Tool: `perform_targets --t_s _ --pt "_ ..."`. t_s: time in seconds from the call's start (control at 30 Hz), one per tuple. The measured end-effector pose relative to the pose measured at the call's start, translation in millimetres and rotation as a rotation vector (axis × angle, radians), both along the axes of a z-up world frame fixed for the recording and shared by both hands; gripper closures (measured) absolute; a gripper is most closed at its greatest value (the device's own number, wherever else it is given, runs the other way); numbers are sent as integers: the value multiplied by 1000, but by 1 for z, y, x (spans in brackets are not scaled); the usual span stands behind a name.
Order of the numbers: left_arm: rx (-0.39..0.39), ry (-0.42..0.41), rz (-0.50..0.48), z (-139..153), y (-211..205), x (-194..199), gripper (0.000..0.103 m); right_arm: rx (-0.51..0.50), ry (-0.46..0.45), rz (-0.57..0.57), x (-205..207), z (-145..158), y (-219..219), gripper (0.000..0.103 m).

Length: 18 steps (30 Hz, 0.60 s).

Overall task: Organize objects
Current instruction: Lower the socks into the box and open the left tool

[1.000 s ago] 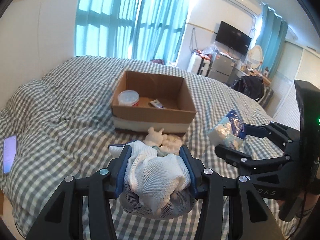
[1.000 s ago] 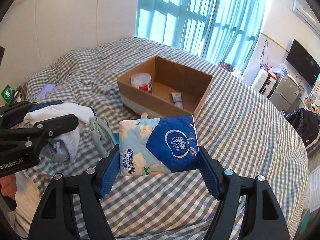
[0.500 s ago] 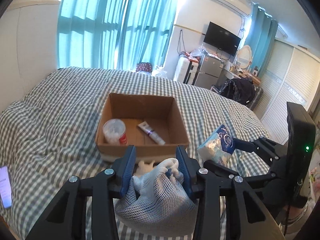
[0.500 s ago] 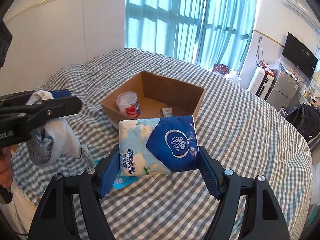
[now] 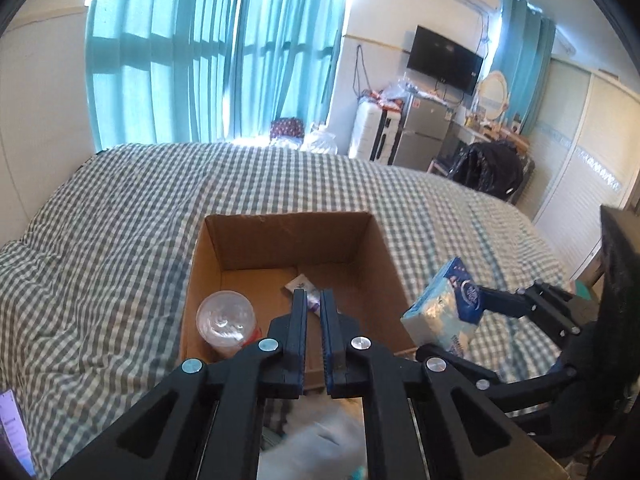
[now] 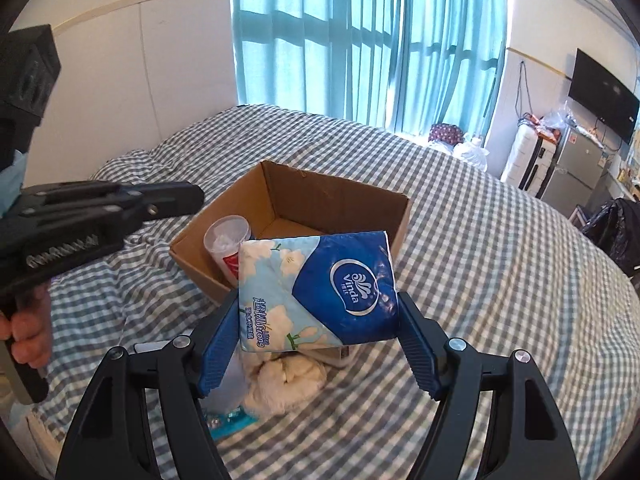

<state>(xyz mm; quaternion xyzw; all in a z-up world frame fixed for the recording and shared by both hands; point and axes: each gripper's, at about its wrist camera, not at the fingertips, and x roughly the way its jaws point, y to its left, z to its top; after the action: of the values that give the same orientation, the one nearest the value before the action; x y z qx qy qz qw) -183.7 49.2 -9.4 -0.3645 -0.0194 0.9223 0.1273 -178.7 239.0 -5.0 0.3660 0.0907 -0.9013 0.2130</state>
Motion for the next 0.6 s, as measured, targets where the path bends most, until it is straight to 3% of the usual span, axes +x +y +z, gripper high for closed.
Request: perform_targets --t_s 0.3,0.57,0.6 --pt "-112 -50 10 -60 -3 0 92 18 -42 -23 -14 -36 7 30" --pt "-132 -93 4 -88 -5 44 50 59 -58 -30 16 -45 11 29" --pt "-130 -94 2 -88 -5 51 49 60 -57 -32 22 -45 11 29"
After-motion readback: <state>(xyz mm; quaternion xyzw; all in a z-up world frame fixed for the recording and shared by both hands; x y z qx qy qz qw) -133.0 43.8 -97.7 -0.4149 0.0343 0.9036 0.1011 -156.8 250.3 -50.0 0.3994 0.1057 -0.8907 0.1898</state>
